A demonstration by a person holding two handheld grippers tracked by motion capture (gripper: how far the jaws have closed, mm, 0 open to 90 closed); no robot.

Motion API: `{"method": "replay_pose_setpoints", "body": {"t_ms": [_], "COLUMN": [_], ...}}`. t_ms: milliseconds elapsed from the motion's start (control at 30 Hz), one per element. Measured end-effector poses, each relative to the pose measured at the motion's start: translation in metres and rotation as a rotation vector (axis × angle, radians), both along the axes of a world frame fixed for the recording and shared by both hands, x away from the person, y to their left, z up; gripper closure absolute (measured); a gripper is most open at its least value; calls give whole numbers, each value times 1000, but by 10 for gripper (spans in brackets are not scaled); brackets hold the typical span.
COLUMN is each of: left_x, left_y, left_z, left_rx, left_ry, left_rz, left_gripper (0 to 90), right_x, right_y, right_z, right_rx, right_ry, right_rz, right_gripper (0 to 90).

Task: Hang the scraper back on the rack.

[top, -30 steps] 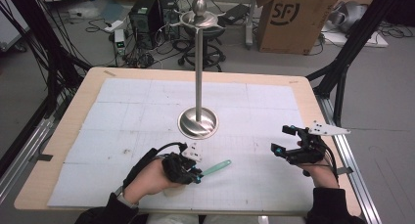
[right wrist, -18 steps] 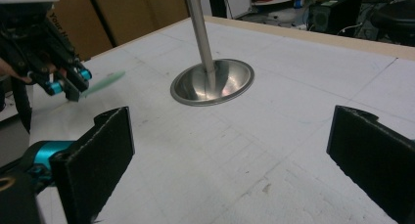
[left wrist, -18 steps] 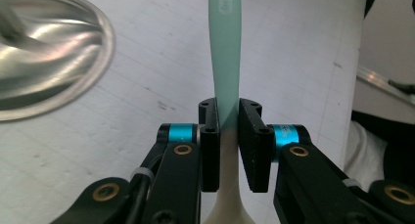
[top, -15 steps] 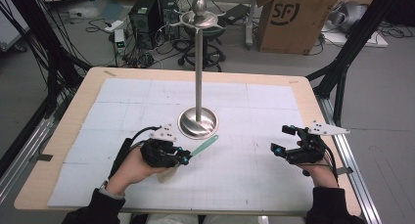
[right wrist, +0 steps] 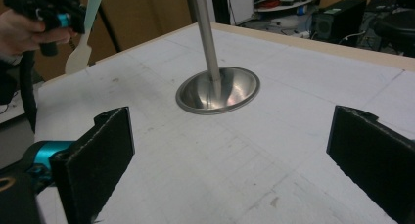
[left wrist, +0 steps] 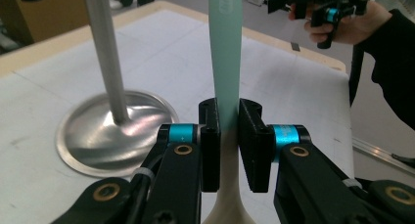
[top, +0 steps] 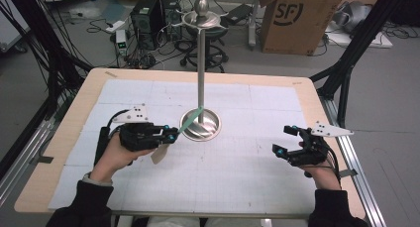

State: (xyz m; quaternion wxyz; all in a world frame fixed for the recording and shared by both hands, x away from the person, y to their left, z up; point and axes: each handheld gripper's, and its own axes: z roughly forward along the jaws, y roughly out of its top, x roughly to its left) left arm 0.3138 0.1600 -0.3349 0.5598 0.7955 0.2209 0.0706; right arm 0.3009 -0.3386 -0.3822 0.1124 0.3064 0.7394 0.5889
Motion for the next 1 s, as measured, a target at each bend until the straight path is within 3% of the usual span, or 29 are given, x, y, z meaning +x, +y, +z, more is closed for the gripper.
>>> {"method": "replay_pose_setpoints", "body": {"t_ms": [200,367,533,700,867,1000], "left_x": [12,20,26,34,38,41], "left_y": [20,33,45,53,59,59], "left_z": [25,50,72,82,88,97], "left_rx": [-46,-33,-61,-64,-113,-116], "left_ry": [-33,-61,-90,-88,-101,-115], "left_rz": [43,77,97,124,129,144], "left_gripper": [797,798,798,798,798,797], "right_x": [0,1,1,1,1,2], "right_y": [7,10,10,9,10,10], "right_z": [4,4,5,5,4,4], "right_rx": [-2,-2,-4,-1,-6,-6], "right_ry": [-4,-2,-7,-6,-5,-5], "right_rz": [25,37,37,33,36,35], "right_gripper": [26,26,26,26,26,26]}}
